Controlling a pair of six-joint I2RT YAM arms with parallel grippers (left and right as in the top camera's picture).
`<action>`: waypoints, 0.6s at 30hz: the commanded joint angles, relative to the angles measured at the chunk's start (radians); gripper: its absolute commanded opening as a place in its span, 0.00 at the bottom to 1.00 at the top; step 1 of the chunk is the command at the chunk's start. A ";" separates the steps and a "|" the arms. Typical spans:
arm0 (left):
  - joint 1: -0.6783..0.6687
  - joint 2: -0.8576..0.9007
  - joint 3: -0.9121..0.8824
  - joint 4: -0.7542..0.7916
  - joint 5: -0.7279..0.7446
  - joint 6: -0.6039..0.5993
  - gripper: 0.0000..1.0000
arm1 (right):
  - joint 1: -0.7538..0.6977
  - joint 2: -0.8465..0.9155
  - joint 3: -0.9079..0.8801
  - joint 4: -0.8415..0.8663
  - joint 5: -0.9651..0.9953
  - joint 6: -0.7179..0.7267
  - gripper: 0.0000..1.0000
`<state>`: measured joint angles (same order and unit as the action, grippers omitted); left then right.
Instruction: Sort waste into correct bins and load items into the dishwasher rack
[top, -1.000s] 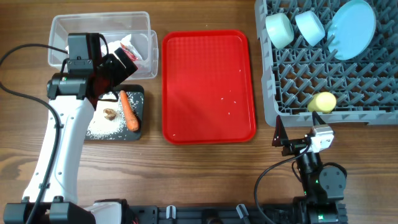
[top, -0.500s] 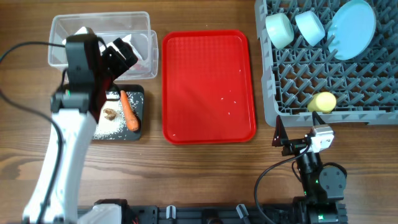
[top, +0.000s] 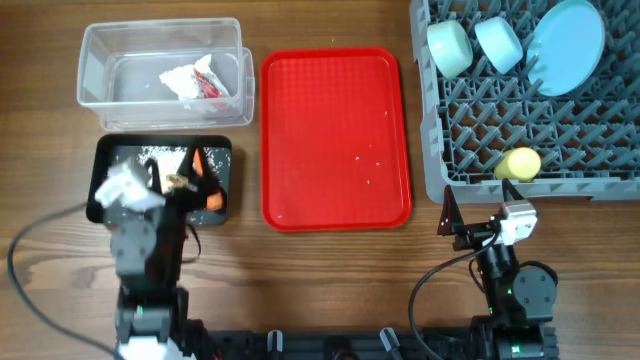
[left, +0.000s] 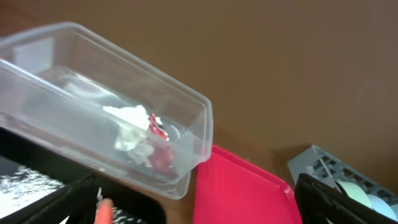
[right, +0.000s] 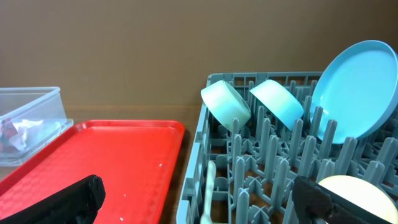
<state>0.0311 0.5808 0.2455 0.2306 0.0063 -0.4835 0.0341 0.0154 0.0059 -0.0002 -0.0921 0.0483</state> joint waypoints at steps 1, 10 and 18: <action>0.038 -0.187 -0.114 0.009 0.004 0.036 1.00 | 0.004 -0.006 -0.001 0.003 0.010 0.011 1.00; 0.047 -0.452 -0.240 -0.059 0.008 0.036 1.00 | 0.004 -0.006 -0.001 0.003 0.010 0.011 1.00; 0.064 -0.548 -0.240 -0.238 0.020 0.145 1.00 | 0.004 -0.006 -0.001 0.003 0.010 0.011 1.00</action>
<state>0.0875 0.0811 0.0116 0.0452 0.0097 -0.4347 0.0341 0.0154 0.0059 -0.0002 -0.0921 0.0483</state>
